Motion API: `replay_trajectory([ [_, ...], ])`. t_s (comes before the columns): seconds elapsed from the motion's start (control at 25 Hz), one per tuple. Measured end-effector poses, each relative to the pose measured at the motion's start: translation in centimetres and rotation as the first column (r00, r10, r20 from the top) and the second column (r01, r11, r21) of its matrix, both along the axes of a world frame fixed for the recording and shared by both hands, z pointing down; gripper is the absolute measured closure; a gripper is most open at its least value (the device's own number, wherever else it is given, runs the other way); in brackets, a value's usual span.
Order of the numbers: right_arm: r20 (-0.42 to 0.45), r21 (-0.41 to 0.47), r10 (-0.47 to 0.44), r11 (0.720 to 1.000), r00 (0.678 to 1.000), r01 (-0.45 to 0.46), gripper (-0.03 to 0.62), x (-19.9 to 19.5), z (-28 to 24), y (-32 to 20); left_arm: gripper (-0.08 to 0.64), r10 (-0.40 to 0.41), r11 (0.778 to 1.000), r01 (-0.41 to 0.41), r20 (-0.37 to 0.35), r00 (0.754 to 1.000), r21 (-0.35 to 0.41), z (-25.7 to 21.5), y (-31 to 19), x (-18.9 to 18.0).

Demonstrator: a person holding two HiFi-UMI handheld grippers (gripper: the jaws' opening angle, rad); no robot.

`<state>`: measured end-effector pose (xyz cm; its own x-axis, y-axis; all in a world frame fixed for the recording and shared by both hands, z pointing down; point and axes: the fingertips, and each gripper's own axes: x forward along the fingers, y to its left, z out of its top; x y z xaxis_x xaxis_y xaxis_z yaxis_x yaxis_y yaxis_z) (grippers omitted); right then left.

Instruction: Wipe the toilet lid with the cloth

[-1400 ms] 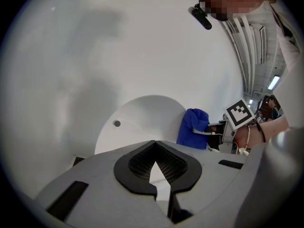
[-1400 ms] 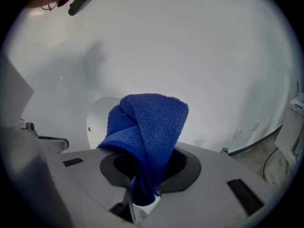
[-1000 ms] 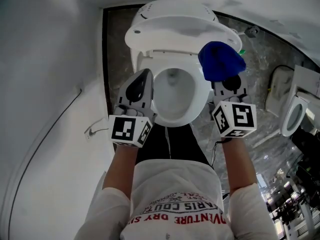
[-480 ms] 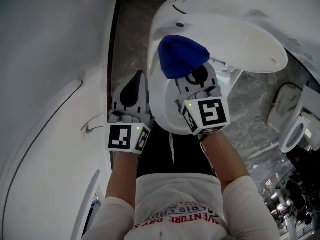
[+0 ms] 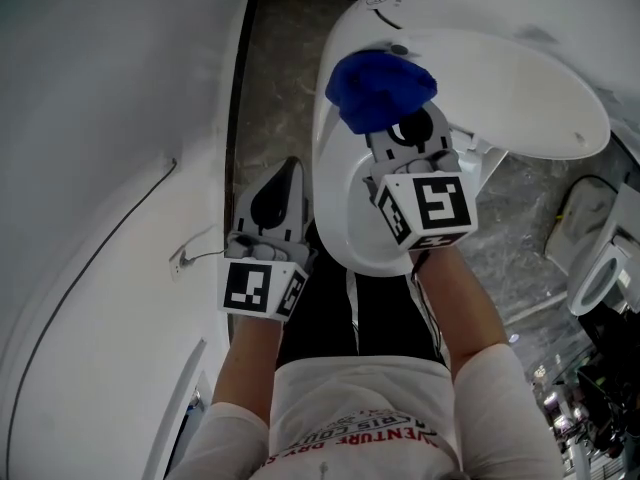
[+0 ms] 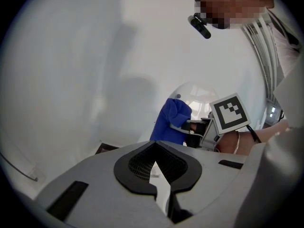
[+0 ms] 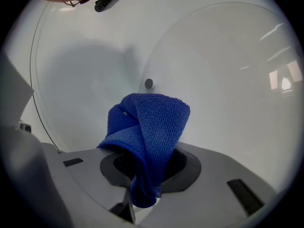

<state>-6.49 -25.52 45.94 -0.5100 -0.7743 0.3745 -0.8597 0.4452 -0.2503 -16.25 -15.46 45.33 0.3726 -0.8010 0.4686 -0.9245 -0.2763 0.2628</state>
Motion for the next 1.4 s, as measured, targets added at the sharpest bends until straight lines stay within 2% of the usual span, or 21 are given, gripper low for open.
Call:
replay_trajectory([
  [0.2,-0.021,0.002,0.040,0.999,0.999,-0.040,0.505,2.5,0.2,-0.3,0.554,0.033,0.999,-0.033,-0.012,0.999,0.006,0.1,-0.6,1.9],
  [0.68,-0.084,0.004,0.151,0.989,0.985,-0.151,0.505,12.1,0.1,0.7,0.554,0.177,0.984,-0.177,-0.033,0.984,0.004,0.5,-0.4,10.1],
  [1.16,-0.144,0.023,0.279,0.960,0.949,-0.279,0.505,22.5,-0.2,3.1,0.554,0.273,0.962,-0.274,-0.056,0.960,-0.013,1.3,1.0,17.1],
  [1.4,-0.195,0.028,0.364,0.930,0.911,-0.366,0.505,27.4,-0.5,4.7,0.554,0.313,0.949,-0.314,-0.063,0.948,-0.015,1.6,1.8,20.1],
])
